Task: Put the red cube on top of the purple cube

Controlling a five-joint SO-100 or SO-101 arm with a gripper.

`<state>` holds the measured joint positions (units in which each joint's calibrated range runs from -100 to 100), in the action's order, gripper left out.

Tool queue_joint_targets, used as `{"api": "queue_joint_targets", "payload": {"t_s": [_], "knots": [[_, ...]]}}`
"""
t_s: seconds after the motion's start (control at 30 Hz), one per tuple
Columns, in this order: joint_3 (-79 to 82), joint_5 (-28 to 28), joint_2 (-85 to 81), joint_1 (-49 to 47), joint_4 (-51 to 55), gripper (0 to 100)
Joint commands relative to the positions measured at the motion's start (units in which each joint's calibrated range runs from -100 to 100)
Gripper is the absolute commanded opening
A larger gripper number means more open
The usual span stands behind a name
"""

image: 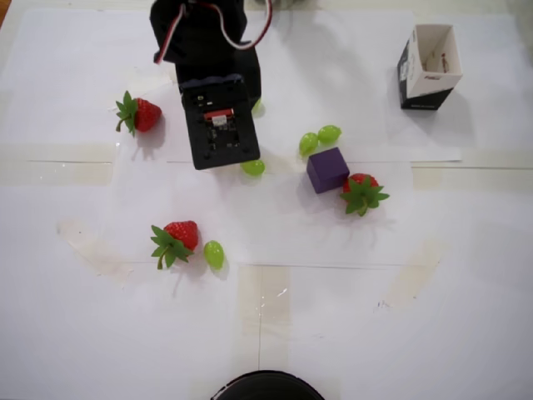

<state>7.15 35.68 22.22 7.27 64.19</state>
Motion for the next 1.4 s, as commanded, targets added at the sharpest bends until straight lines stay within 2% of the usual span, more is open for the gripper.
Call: {"api": "queue_joint_targets", "payload": {"t_s": [0.0, 1.37], "knots": [[90.1, 15.1, -119.8, -6.2, -14.4, 0], [89.9, 15.1, -119.8, -6.2, -13.9, 0]]}}
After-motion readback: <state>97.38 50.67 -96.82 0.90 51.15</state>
